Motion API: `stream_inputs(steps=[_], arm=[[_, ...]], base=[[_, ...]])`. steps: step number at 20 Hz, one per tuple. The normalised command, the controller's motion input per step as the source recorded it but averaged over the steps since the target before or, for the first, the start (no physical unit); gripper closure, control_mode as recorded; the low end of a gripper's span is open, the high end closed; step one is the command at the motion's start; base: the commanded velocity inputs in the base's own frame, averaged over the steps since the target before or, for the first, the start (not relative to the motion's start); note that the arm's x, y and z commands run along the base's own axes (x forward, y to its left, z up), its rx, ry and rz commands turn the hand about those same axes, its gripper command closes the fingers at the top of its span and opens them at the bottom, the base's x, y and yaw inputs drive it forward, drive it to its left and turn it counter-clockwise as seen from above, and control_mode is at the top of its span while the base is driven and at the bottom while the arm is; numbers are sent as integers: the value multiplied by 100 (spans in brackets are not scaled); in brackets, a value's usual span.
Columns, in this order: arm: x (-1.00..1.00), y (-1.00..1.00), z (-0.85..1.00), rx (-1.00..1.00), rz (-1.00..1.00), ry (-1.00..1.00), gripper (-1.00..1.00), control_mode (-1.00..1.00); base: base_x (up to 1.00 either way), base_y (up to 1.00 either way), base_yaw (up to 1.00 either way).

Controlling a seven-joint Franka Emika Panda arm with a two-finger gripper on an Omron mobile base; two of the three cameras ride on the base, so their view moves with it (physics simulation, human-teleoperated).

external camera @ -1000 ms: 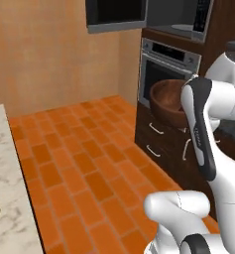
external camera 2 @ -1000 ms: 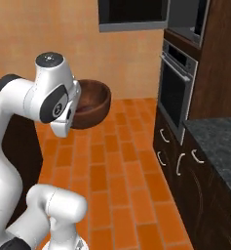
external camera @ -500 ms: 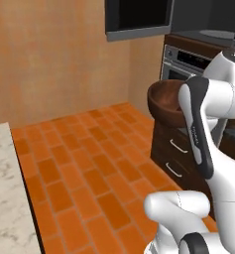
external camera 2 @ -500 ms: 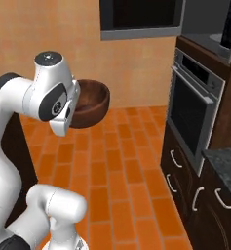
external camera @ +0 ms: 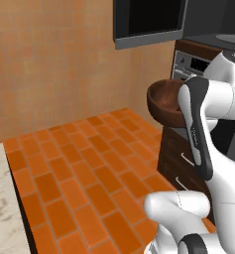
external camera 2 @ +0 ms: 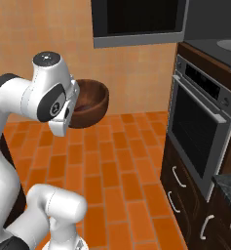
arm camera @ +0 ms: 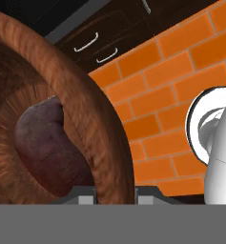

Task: Pick the potato from the sink and place it in the bowl. Then pick the bowl and place it in the microwave. Then close the microwave door and press the start button.

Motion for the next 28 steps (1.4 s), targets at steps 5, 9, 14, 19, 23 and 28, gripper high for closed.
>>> stream_inputs(steps=[5,9,14,19,23,28], arm=[[0,0,0,0,0,0,100,100],[0,0,0,0,0,0,100,100],[0,0,0,0,0,0,100,100],[0,0,0,0,0,0,100,100],[0,0,0,0,0,0,100,100],[0,0,0,0,0,0,100,100]], base=[[64,-55,-7],[41,-31,-24],[73,-6,-34],[76,-19,-32],[89,-14,-28],[60,-12,-18]])
